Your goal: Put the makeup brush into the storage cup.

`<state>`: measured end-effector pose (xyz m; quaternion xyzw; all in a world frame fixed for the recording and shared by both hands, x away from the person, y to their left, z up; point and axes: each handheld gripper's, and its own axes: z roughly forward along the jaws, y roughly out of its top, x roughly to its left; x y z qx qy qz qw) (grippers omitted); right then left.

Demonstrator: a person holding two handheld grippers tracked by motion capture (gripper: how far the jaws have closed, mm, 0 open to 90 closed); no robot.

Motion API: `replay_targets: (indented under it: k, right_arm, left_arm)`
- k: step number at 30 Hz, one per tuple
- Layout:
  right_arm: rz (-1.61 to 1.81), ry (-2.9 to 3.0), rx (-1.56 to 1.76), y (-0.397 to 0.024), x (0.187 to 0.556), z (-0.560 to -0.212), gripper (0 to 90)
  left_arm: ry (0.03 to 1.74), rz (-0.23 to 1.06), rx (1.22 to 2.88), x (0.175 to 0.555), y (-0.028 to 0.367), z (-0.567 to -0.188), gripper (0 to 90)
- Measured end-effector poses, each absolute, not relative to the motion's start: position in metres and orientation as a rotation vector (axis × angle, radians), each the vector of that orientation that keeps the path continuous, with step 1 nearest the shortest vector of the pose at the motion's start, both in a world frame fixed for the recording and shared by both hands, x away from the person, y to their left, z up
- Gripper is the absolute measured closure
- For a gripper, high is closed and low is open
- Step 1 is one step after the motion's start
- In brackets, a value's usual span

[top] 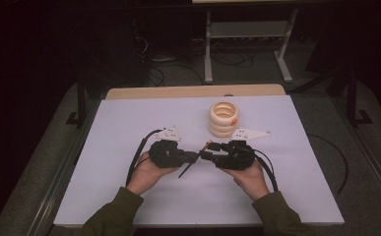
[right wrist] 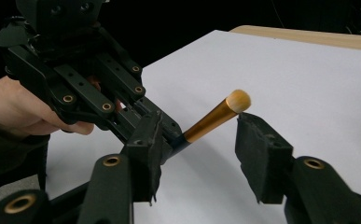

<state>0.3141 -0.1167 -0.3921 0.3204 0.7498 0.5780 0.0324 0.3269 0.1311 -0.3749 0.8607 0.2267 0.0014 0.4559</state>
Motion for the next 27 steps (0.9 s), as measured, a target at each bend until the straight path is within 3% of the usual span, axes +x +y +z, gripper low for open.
replay_targets:
  k: [27]
  right_arm:
    - [1.827,2.301,1.04,-0.114,0.3172,-0.3915,73.8]
  left_arm:
    - [0.543,0.008,2.118,0.3256,0.1232,-0.3759,83.4]
